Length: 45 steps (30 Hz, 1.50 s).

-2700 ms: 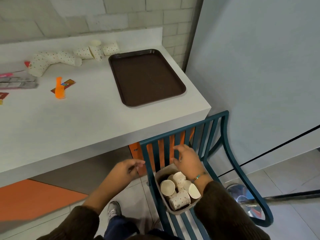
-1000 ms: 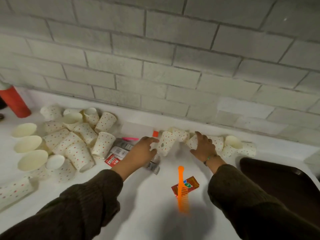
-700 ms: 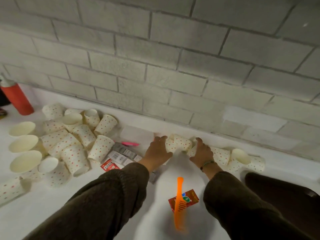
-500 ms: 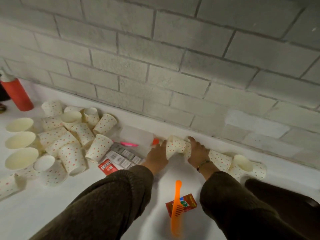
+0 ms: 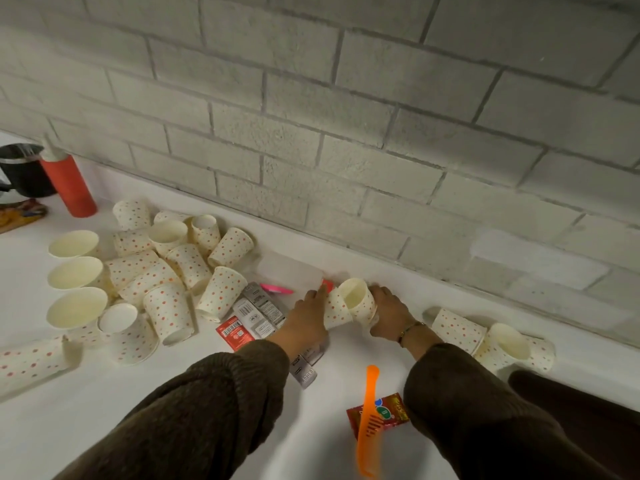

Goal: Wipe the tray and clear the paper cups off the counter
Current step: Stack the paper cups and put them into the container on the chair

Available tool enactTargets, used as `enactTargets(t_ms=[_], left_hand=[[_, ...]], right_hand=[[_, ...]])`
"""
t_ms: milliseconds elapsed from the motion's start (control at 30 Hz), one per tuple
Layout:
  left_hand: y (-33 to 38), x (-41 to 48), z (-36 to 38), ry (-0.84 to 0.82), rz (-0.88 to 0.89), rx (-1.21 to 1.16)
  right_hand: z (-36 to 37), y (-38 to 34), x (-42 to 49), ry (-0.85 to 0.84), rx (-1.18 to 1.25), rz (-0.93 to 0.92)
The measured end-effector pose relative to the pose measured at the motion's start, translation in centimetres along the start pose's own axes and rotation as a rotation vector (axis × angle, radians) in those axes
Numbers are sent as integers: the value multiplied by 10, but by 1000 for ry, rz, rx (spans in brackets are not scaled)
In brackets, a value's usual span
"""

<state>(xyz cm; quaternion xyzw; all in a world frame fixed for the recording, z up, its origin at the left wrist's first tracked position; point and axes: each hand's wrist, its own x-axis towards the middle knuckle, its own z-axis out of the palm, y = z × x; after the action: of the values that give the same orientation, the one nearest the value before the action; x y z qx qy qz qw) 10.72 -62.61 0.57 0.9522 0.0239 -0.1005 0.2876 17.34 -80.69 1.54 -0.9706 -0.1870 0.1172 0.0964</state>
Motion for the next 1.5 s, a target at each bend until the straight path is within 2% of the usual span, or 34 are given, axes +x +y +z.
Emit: enactTargets(t_ms=[133,300,400,500,567,633,700,800,900,1000,1100,1167,1300,1500], left_hand=[[-5,-11,-7,53,39,-66],[-15,-46,-29,145,153,-168],[-24,-80,-40,197,166,-269],[-31,-114,-52,279,88,-574],[-29,-133,-61,353,41,-815],[-21,-147,-70,415,65,-968],[-8,-161,-79,405,123,-1065],[7,-173,-83,362,168,-1086],[3,-185,-88,401,133,-1158],[-3,-190,-90,399,172,-1176],[-4,-190,-80,320,179,-1094],[-6,-190,-70,296,155,-983],[-20,-190,-60,285,111,-912],[-33,-183,-66,163,72,-859]], right_hand=[[-8,-19,-6,70,268,1],[-24,-46,-37,142,391,-35],[-26,-62,-72,224,547,41],[-21,-80,-111,321,752,118],[-13,-94,-133,327,856,135],[-4,-108,-151,293,930,122],[4,-122,-164,265,969,89],[9,-134,-173,256,922,72],[11,-141,-176,273,869,42],[16,-147,-177,217,800,27],[21,-159,-175,158,771,4],[20,-170,-174,142,846,-21],[17,-188,-172,203,1037,-70],[19,-195,-168,351,1054,-79]])
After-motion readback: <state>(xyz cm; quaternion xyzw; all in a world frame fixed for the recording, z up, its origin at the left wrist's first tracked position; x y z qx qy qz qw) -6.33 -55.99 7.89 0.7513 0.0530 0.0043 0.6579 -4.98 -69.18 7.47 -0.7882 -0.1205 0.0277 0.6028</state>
